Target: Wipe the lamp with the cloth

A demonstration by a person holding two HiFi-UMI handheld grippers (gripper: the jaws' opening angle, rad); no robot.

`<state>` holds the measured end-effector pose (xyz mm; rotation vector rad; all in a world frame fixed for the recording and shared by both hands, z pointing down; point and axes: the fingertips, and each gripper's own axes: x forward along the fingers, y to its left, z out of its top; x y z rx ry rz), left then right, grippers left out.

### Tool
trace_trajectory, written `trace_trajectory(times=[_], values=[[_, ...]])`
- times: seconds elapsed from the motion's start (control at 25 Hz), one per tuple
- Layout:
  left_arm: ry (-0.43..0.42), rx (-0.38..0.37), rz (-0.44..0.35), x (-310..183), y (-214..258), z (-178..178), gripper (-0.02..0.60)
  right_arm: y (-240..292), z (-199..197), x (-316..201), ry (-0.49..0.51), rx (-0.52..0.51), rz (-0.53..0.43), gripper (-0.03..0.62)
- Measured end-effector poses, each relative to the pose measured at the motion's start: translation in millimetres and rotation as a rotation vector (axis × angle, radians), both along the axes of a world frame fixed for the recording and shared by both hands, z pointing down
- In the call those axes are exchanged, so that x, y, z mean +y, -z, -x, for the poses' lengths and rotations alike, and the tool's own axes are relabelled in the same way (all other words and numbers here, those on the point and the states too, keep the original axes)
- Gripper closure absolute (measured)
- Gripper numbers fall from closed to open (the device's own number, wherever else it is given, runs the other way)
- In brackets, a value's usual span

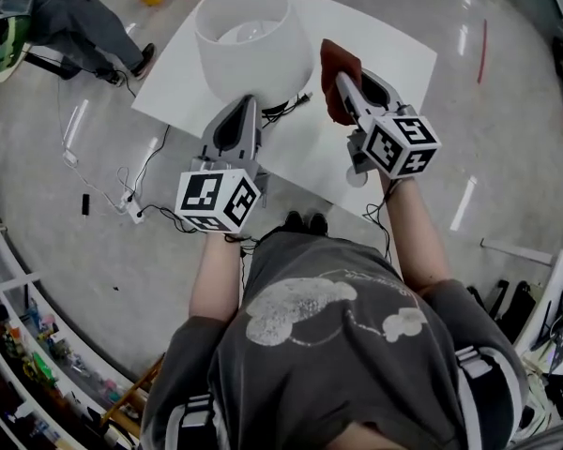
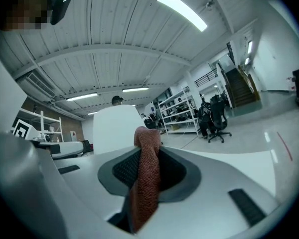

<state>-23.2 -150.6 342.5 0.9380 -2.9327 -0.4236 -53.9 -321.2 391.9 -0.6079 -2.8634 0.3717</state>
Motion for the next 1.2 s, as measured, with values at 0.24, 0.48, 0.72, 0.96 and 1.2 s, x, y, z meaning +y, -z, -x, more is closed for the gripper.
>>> trace_trajectory(times=[0.24, 0.48, 0.72, 0.96, 1.2], values=[[-0.045, -0.068, -0.042, -3.8, 50.7, 10.4, 0.574, 77.3, 7.4, 22.2, 0.055, -0.13, -0.007, 0.508], [0.011, -0.118, -0.022, -19.2, 71.0, 12.3, 0.574, 101.7, 23.7, 32.7, 0.169, -0.194, -0.015, 0.508], [0.162, -0.111, -0.011, -25.8, 82.5, 9.2, 0.574, 101.6, 45.8, 23.0, 0.284, -0.155, 0.012, 0.508], [0.296, -0.066, 0.009, -34.4, 66.8, -11.4, 0.574, 67.5, 47.2, 15.9, 0.386, -0.068, 0.02, 0.508], [0.403, 0.002, 0.017, -49.3, 30.9, -15.7, 0.574, 25.3, 57.9, 3.1, 0.463, 0.025, 0.041, 0.508]])
